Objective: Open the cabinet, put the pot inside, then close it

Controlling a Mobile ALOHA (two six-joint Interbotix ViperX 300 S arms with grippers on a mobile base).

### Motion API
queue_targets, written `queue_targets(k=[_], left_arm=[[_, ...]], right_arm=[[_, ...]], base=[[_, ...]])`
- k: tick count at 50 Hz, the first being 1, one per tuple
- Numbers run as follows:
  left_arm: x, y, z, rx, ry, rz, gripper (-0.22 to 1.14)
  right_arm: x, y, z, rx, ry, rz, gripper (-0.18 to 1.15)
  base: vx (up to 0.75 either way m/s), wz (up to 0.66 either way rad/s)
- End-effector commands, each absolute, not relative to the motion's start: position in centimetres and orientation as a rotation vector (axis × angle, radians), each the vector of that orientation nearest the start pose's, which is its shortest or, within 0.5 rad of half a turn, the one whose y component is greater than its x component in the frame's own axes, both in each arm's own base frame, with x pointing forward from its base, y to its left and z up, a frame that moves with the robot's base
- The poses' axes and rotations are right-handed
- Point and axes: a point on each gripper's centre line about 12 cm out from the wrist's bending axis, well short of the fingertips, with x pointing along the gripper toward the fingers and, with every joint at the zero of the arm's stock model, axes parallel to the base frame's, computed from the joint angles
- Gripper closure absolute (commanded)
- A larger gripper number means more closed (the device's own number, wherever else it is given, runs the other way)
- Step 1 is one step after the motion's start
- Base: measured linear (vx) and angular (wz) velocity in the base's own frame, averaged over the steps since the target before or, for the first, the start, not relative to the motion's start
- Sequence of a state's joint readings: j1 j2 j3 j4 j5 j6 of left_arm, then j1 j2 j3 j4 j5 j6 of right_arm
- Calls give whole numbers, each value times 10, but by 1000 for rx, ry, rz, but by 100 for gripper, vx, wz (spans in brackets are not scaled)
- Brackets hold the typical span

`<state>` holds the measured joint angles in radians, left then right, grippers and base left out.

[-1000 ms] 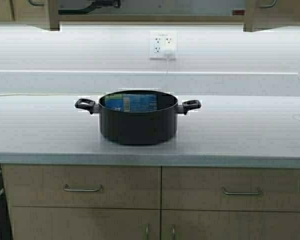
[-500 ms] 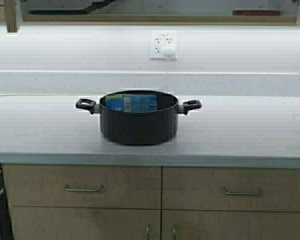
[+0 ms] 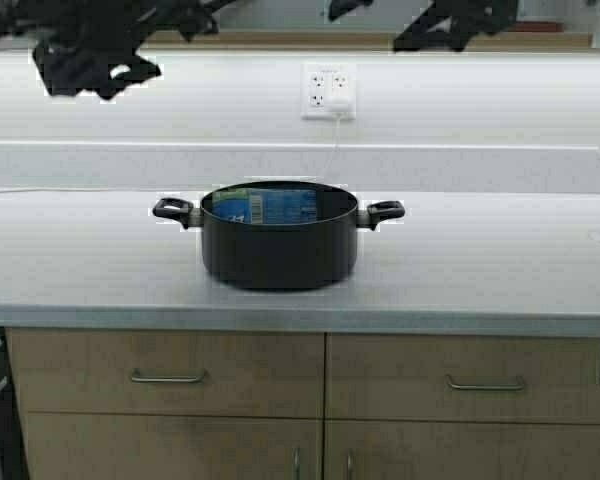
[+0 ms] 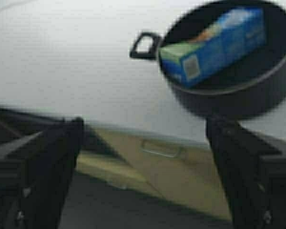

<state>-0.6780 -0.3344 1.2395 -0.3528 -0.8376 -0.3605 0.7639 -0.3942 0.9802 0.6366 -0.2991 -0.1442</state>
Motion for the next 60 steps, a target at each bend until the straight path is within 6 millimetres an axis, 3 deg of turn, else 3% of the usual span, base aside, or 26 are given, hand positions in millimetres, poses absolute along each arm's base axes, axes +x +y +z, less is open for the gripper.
queue_targets(k=[1, 6, 13, 20, 23, 31, 40, 46, 54, 60], left_arm=[[207, -134, 147, -619, 219, -418, -11], [207, -131, 112, -683, 235, -390, -11], [212, -129, 53, -742, 270, -350, -11], [226, -117, 2, -879, 304, -248, -11], [236, -117, -10, -909, 299, -237, -11], [269, -123, -10, -976, 226, -283, -11], [304, -92, -13, -1036, 125, -207, -11], [327, -85, -17, -1102, 100, -249, -11], [354, -86, -26, -1126, 82, -281, -11], [376, -85, -33, -1131, 67, -272, -11]], right_arm=[[220, 192, 187, 365, 398, 436, -7], [218, 185, 157, 409, 398, 403, -7], [230, 176, 122, 491, 432, 392, -7], [250, 161, 105, 588, 397, 394, -7], [259, 153, 98, 621, 376, 391, -7], [280, 140, 73, 697, 366, 377, -7], [306, 130, 43, 878, 316, 408, -7], [321, 120, 19, 954, 313, 387, -7], [339, 123, -5, 978, 290, 395, -7], [365, 126, -18, 999, 248, 400, -7]], base=[[0, 0], [0, 0], [0, 0], [0, 0], [0, 0], [0, 0], [0, 0], [0, 0], [0, 0], [0, 0]])
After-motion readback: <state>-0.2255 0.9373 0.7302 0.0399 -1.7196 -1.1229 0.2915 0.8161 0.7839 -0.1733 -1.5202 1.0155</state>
